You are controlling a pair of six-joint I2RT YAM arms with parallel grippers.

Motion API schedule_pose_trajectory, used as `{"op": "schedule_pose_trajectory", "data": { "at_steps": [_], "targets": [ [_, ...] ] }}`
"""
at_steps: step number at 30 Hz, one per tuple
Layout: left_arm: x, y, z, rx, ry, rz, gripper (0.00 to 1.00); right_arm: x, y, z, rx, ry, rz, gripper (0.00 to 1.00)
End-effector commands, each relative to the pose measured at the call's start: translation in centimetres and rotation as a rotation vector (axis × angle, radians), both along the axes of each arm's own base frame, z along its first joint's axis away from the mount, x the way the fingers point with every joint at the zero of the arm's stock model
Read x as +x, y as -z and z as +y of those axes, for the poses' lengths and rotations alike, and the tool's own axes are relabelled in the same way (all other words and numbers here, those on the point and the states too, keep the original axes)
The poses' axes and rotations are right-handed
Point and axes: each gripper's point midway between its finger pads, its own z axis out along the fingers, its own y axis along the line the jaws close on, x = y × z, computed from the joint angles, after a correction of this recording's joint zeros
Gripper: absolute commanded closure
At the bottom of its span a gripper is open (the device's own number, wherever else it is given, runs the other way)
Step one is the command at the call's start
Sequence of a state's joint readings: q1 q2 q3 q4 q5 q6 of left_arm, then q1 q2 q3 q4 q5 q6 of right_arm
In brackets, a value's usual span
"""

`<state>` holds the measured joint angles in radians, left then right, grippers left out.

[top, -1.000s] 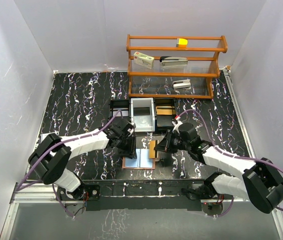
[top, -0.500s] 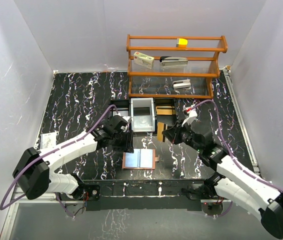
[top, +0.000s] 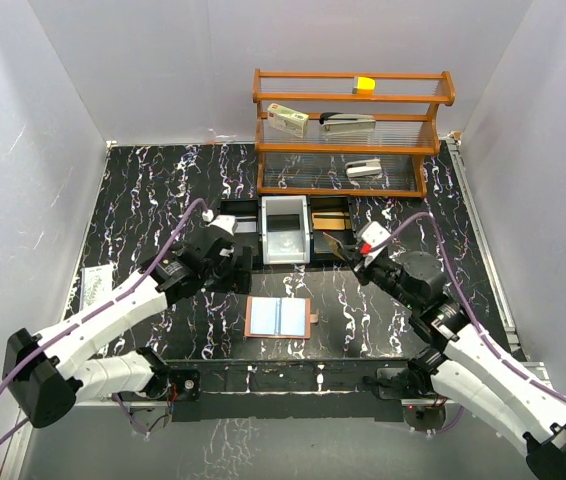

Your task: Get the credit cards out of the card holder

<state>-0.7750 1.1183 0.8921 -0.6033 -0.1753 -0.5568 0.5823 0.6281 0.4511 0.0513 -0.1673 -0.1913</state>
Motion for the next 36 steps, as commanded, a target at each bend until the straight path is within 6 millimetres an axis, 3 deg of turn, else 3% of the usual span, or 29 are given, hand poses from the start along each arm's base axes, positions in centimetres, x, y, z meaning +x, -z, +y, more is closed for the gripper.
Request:
{"op": "schedule_pose_trajectory", "data": {
  "at_steps": [1,8,12,15,19,24,36],
  "targets": [
    [1.8,-1.9,3.4,0.08,-0.083,-0.09,0.07,1.6,-2.2,-0.3,-0.19,-0.016,-0.186,1.0],
    [4.0,-3.8,8.6,0.09,-0.255,-0.213,0.01,5.9,-1.3,-2.7,-0.381,0.169,-0.231,1.0],
    [3.1,-3.9,9.9,0.079,-0.27,-0.281,0.01,7.7,-0.6,-2.1,-0.432,0.143,-0.196,1.0],
    [2.0,-2.3,11.1,0.119,-0.299,-0.25,0.01,9.1,0.0,-1.6,-0.447,0.106,-0.163,1.0],
    [2.3,-2.3,10.8,0.115,-0.284,-0.253,0.01,11.3,0.1,-1.0,-0.481,0.07,-0.175,1.0],
    [3.0,-1.5,10.5,0.148,-0.268,-0.235,0.01,12.5,1.0,1.5,-0.537,-0.068,-0.196,1.0],
    [3.2,-0.9,9.6,0.142,-0.218,-0.21,0.01,16.3,4.9,0.4,-0.732,-0.042,-0.146,1.0]
  ]
}}
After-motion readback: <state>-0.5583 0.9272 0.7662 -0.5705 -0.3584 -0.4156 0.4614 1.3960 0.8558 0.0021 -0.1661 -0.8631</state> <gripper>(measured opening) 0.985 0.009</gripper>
